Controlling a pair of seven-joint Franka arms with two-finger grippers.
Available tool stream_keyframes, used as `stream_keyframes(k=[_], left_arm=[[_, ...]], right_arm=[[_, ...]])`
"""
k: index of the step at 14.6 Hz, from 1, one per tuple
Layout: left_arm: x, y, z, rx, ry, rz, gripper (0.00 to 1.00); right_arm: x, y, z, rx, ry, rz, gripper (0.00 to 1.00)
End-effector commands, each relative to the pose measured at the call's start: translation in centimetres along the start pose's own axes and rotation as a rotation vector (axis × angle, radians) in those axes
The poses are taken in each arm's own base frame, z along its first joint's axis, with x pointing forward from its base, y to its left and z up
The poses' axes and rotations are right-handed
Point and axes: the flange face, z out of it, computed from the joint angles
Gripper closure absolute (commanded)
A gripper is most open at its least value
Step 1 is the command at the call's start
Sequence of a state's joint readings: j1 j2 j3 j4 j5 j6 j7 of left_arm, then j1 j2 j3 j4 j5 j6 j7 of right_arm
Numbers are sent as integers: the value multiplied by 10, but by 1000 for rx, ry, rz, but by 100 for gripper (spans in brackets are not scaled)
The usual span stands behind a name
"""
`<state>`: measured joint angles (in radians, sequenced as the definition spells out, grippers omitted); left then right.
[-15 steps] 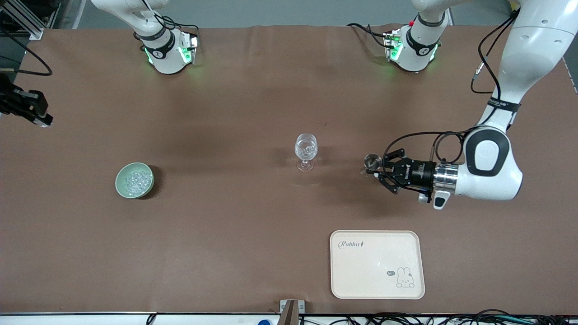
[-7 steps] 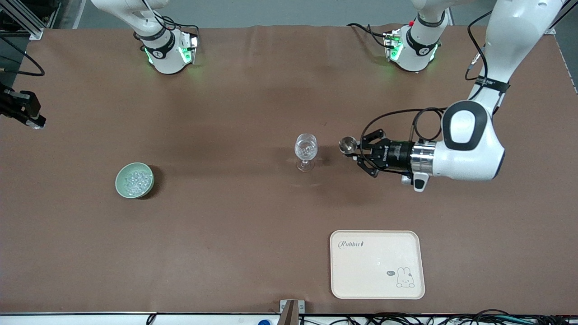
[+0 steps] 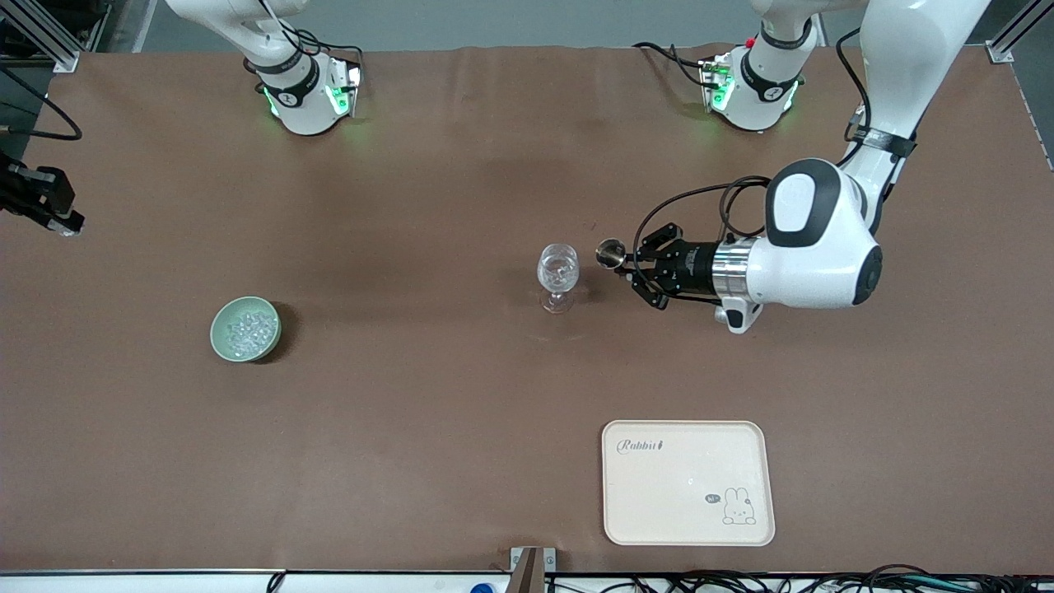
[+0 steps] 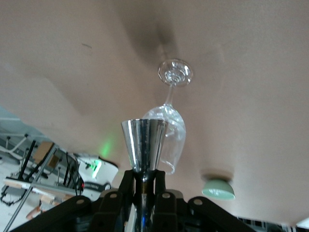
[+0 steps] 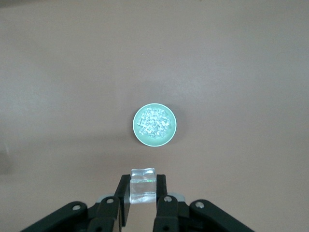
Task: Pour wine and add ice with both arms
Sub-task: 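Carry the metal jigger with the left gripper over the wine glass, then tilt the jigger with the left gripper to pour into the glass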
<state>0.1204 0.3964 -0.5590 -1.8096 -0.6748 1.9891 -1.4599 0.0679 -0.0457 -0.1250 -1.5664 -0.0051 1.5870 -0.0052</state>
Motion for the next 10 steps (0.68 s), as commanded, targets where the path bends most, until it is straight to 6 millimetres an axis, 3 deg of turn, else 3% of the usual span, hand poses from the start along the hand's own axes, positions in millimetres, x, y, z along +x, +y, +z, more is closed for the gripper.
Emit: stream_keyframes(k=[1, 10], left_arm=[[-23, -7, 11, -16, 103, -9, 99], [-56, -12, 42, 0, 268, -33, 99]], right_arm=[[0, -2, -2, -9, -6, -3, 94], [2, -13, 12, -10, -38, -9, 93]])
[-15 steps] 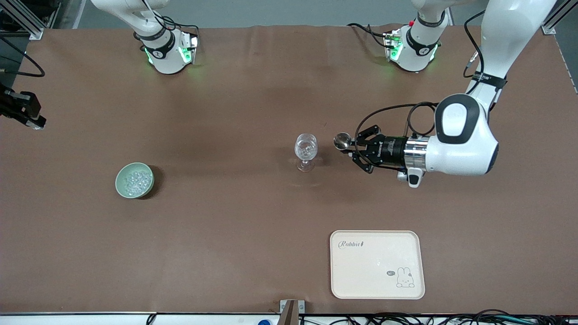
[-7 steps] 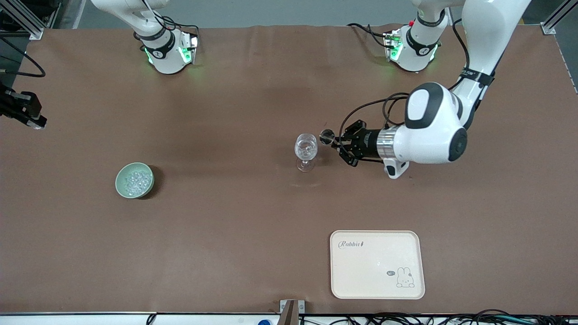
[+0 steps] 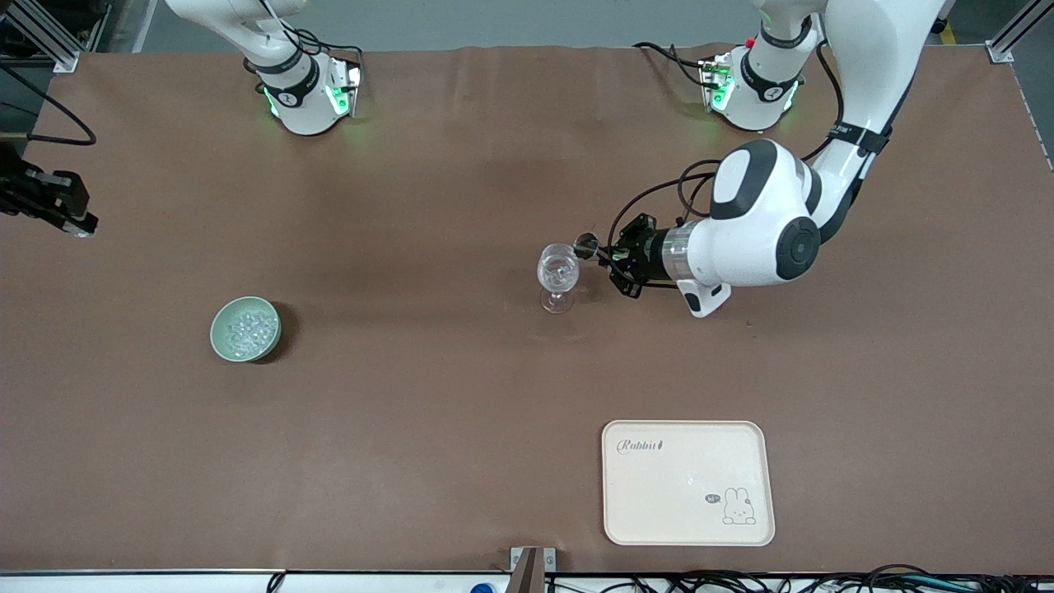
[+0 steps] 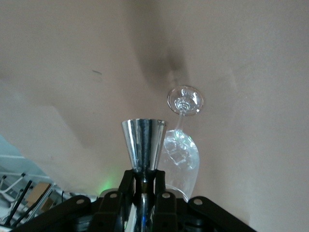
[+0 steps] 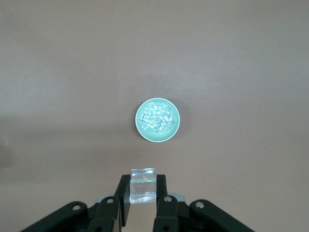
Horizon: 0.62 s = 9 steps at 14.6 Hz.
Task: Pour wine and add ice with both arms
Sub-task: 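Tilt the jigger with the left gripper to pour into the glass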
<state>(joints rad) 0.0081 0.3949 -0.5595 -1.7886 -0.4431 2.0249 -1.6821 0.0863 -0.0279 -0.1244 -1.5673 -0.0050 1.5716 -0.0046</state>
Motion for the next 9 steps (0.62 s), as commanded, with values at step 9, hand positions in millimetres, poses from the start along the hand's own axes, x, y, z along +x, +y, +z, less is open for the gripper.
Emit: stream_keyframes(k=[9], left_arm=[[-36, -4, 21, -13, 138, -48, 99]], right_arm=[[0, -2, 1, -9, -4, 9, 93]])
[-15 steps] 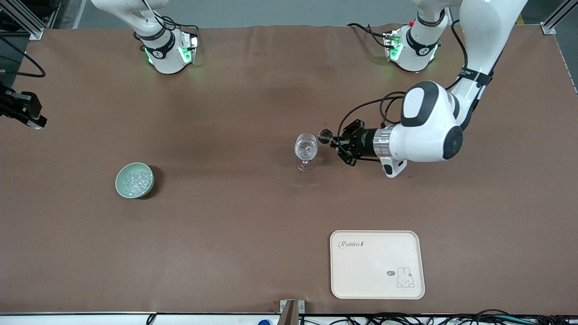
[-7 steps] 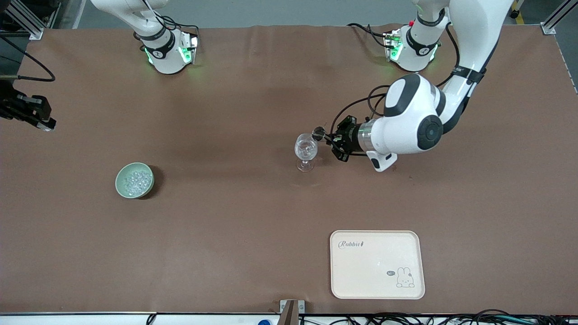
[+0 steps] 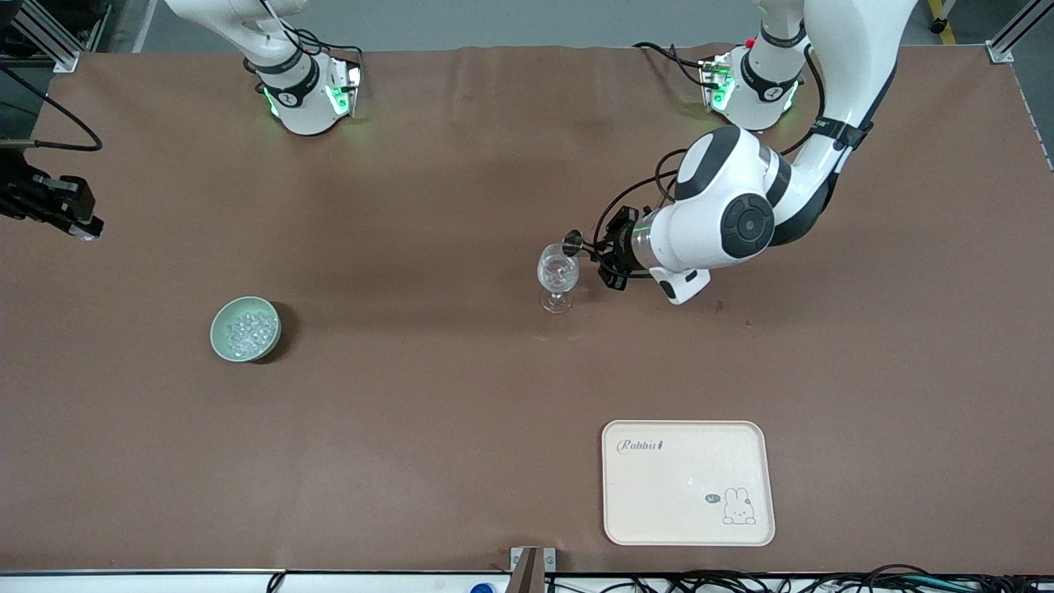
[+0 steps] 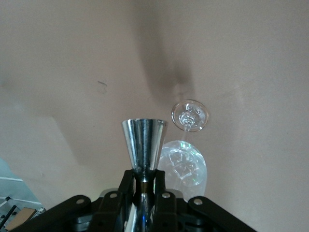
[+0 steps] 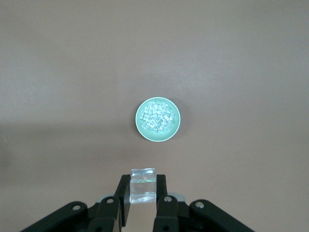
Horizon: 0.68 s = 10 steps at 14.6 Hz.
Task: Pour wine and add ice with both arms
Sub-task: 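Tilt the jigger with the left gripper to pour into the glass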
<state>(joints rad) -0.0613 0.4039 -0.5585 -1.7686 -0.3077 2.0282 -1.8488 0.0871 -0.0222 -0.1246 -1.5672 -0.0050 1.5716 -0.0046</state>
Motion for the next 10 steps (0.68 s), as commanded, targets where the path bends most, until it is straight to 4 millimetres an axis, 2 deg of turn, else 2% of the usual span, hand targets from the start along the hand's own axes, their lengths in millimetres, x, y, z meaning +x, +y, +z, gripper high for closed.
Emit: stream_keyframes(k=[1, 4, 5, 10], left_arm=[[-8, 3, 1, -7, 11, -5, 99], [-5, 5, -2, -11, 9, -1, 99], [4, 9, -2, -9, 2, -2, 99], [1, 15, -11, -14, -63, 41, 99]], right_arm=[[-1, -2, -2, -7, 1, 10, 93], [0, -2, 1, -7, -3, 10, 93], [0, -2, 1, -7, -5, 10, 93], [0, -1, 1, -7, -7, 13, 93]])
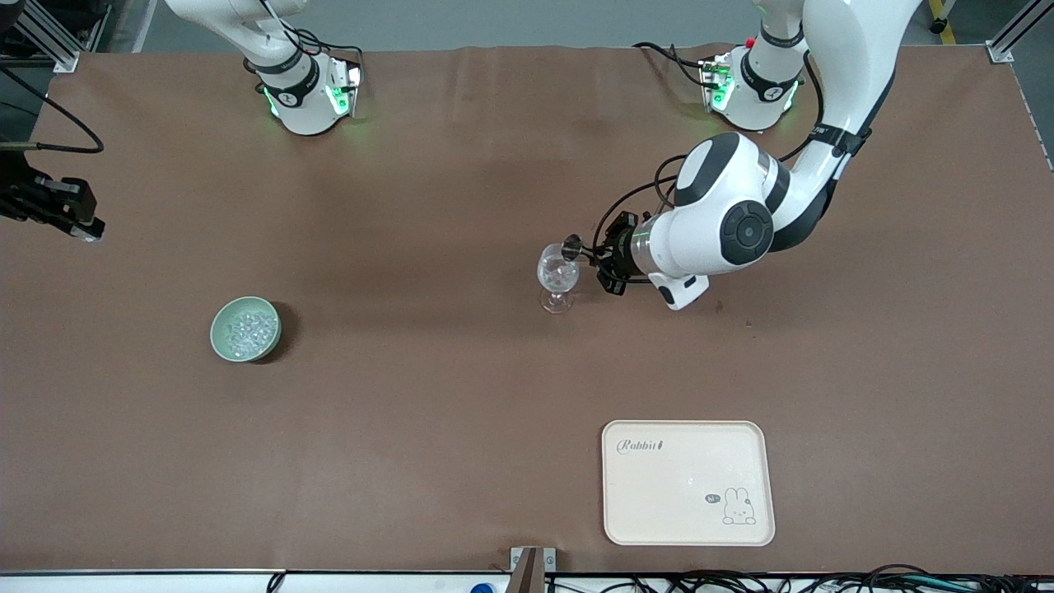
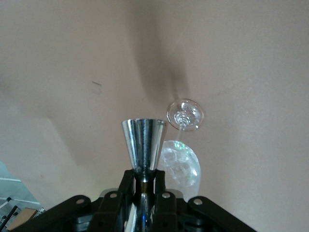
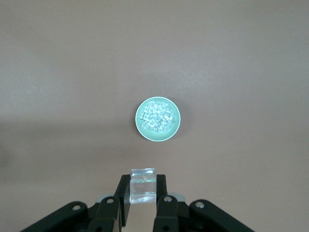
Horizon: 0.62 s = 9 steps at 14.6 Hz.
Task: Pour wine and add ice with both arms
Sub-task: 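Tilt the jigger with the left gripper to pour into the glass, then move the jigger to the tray while the right gripper carries ice toward the glass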
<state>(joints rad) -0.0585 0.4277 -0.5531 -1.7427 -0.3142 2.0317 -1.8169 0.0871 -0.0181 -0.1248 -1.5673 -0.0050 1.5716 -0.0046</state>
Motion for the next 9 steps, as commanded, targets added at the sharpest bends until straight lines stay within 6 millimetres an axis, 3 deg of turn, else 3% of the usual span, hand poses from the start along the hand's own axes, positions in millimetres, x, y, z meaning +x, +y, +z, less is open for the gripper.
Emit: stream_keyframes(k=[1, 5, 9], left_arm=[[-8, 6, -14, -12, -78, 45, 99], [23, 25, -56, -69, -272, 82, 99], [102, 59, -95, -174, -471, 87, 99]], right_arm=[[-2, -1, -1, -7, -2, 11, 93], [-2, -1, -1, -7, -2, 11, 93], [-2, -1, -2, -7, -1, 11, 93]])
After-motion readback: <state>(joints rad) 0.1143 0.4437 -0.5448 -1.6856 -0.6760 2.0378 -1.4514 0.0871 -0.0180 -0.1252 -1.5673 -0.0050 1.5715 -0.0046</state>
